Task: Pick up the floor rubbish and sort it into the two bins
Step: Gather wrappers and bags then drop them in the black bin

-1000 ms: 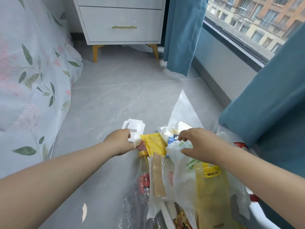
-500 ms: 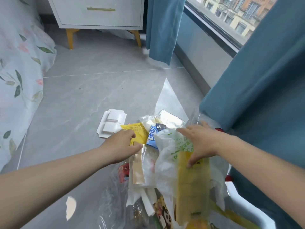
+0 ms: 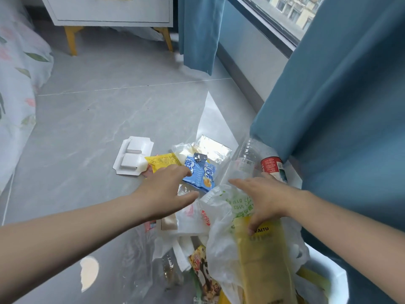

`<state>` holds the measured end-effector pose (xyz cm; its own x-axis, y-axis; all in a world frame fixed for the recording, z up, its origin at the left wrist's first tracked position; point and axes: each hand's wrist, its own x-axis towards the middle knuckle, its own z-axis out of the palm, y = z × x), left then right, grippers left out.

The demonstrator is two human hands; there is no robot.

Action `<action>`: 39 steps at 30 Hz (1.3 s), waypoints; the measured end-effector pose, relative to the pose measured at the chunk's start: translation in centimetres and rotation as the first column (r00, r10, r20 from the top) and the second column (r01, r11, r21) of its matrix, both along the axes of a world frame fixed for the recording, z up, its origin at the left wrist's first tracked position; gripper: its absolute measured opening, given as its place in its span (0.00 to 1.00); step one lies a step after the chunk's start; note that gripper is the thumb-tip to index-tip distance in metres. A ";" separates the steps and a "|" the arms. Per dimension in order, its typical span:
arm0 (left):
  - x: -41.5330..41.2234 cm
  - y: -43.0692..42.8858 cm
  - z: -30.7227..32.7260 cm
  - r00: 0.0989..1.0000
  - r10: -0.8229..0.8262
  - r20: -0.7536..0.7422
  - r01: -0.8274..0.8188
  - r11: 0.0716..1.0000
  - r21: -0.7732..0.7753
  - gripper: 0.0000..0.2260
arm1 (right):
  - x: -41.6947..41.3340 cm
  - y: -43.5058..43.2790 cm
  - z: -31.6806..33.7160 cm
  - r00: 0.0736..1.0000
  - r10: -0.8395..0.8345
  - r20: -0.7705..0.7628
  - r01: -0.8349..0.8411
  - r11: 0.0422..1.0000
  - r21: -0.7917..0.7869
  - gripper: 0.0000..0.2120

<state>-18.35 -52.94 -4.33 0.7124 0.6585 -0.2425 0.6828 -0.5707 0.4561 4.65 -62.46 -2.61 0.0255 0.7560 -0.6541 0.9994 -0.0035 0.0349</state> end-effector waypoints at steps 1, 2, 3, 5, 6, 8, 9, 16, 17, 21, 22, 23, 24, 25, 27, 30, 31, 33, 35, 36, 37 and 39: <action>0.1 -0.3 0.0 0.999 -0.032 -0.025 0.033 0.999 0.031 0.31 | -0.1 -0.4 -0.3 1.000 0.030 0.008 -0.030 1.000 0.010 0.59; 0.3 -0.6 0.0 0.997 -0.063 -0.054 0.067 0.995 0.073 0.35 | -0.1 -0.9 -0.6 0.999 0.050 0.011 -0.050 0.998 0.024 0.55; 0.4 -0.8 -0.1 0.993 -0.086 -0.076 0.094 0.990 0.109 0.38 | -0.3 -1.3 -0.7 0.998 0.061 0.011 -0.061 0.997 0.041 0.48; 0.5 -0.8 -0.6 0.992 -0.094 -0.081 0.105 0.985 0.140 0.42 | -0.4 -1.7 -0.6 0.998 0.056 0.009 -0.056 0.996 0.064 0.31; 0.5 -0.8 -0.8 0.994 -0.080 -0.074 0.089 0.988 0.123 0.43 | -0.4 -1.9 -0.6 0.999 0.038 0.011 -0.039 0.997 0.062 0.25; 0.2 -0.9 -1.3 0.996 -0.043 -0.072 0.047 0.997 0.062 0.44 | -0.1 -2.1 -0.5 1.000 -0.009 -0.010 0.010 0.999 0.053 0.17; 0.0 -0.9 -1.5 0.997 -0.027 -0.071 0.030 0.999 0.038 0.44 | 0.1 -2.1 -0.5 0.999 -0.046 -0.029 0.047 0.998 0.044 0.15; -0.6 -0.8 -1.9 0.992 0.074 -0.105 -0.077 0.997 -0.018 0.35 | 0.3 -2.2 -0.6 0.960 -0.217 -0.177 0.222 0.975 0.005 0.12; -0.7 -0.6 -1.9 0.991 0.076 -0.115 -0.077 0.997 -0.007 0.36 | 0.5 -2.1 -0.7 0.946 -0.251 -0.205 0.256 0.967 -0.001 0.12; -0.7 0.3 -2.1 0.981 0.129 -0.146 -0.131 0.991 -0.009 0.36 | 1.6 -1.8 -0.4 0.867 -0.380 -0.323 0.416 0.908 0.050 0.14; -0.7 0.6 -2.1 0.977 0.152 -0.148 -0.156 0.988 -0.016 0.35 | 1.9 -1.8 -0.2 0.837 -0.414 -0.358 0.462 0.885 0.059 0.14; -0.6 0.9 -2.1 0.972 0.181 -0.148 -0.187 0.982 -0.030 0.35 | 2.0 -1.9 0.0 0.806 -0.443 -0.392 0.506 0.860 0.068 0.13; -0.4 1.3 -2.0 0.967 0.209 -0.147 -0.218 0.975 -0.043 0.36 | 2.2 -2.0 0.2 0.777 -0.461 -0.428 0.541 0.837 0.081 0.12; -0.1 1.8 -2.0 0.960 0.236 -0.150 -0.246 0.968 -0.051 0.36 | 2.3 -2.1 0.1 0.750 -0.472 -0.464 0.571 0.816 0.092 0.10; 0.6 2.9 -2.0 0.948 0.265 -0.175 -0.277 0.960 -0.047 0.37 | 2.3 -2.3 -0.1 0.694 -0.485 -0.532 0.609 0.790 0.074 0.09; 1.8 3.9 -2.0 0.939 0.263 -0.224 -0.276 0.960 -0.033 0.33 | 2.2 -2.5 -0.7 0.648 -0.530 -0.547 0.608 0.793 -0.047 0.15; 2.1 4.1 -2.1 0.937 0.255 -0.237 -0.271 0.962 -0.036 0.30 | 2.3 -2.6 -1.0 0.661 -0.537 -0.524 0.595 0.801 -0.070 0.19; 2.6 4.2 -2.5 0.936 0.247 -0.250 -0.270 0.961 -0.065 0.23 | 2.2 -2.8 -1.4 0.669 -0.536 -0.515 0.571 0.814 -0.105 0.28; 3.1 4.3 -3.0 0.933 0.247 -0.261 -0.281 0.954 -0.102 0.20 | 1.8 -3.0 -1.6 0.613 -0.554 -0.563 0.579 0.800 -0.158 0.35; 3.2 4.4 -3.3 0.928 0.249 -0.279 -0.289 0.950 -0.116 0.21 | 1.5 -3.2 -1.6 0.597 -0.557 -0.577 0.579 0.797 -0.170 0.39; 3.4 4.4 -3.5 0.920 0.252 -0.300 -0.301 0.944 -0.131 0.23 | 1.1 -3.4 -1.6 0.613 -0.544 -0.573 0.566 0.808 -0.161 0.42; 3.8 4.6 -3.9 0.905 0.268 -0.331 -0.335 0.928 -0.165 0.25 | 0.2 -3.7 -1.6 0.717 -0.473 -0.512 0.499 0.861 -0.096 0.46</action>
<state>-14.53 -48.33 -8.19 0.3598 0.7388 -0.5699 0.9291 -0.2278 0.2914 4.87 -66.15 -4.17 0.0775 0.7608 -0.6444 0.7319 -0.4823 -0.4814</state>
